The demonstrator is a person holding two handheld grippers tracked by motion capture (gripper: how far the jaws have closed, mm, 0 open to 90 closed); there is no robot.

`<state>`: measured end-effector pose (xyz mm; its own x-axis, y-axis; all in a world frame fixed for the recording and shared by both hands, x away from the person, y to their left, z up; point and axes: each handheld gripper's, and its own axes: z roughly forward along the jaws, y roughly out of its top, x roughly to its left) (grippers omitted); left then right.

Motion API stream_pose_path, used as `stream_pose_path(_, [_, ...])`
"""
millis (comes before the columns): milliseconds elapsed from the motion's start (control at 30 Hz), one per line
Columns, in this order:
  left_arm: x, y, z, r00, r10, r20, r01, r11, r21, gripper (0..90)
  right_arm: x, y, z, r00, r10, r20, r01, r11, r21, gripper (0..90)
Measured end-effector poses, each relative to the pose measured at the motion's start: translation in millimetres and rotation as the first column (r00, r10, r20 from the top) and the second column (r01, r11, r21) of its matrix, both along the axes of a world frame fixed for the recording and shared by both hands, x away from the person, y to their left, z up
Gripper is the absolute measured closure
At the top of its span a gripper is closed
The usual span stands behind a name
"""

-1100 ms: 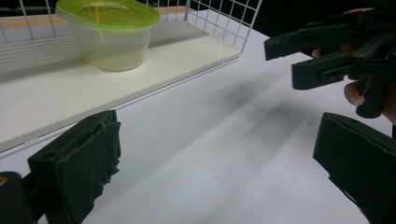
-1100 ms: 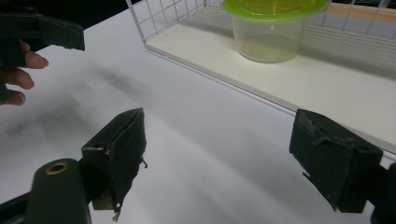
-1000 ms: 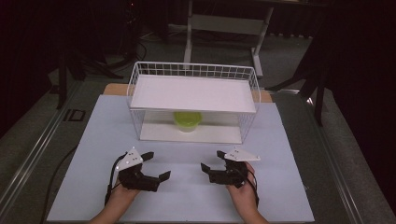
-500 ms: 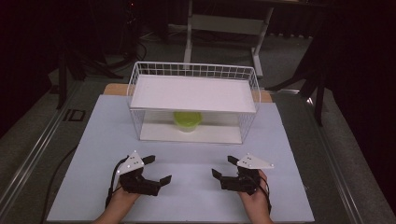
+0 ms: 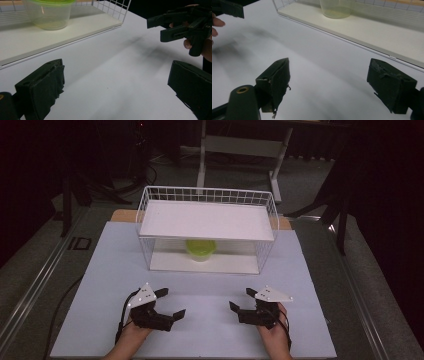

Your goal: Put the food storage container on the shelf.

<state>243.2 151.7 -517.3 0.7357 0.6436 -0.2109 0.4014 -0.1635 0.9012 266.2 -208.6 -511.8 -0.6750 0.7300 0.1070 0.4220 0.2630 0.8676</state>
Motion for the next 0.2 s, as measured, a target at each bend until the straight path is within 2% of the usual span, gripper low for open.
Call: stream_pose_path(200, [0.8, 2.0, -0.5, 1.0, 0.006, 0.005, -0.006, 1.0, 0.004, 1.6, 0.3, -0.9, 4.2, 0.9998, 0.001, 0.019, -0.001, 1.0, 0.014, 18.5])
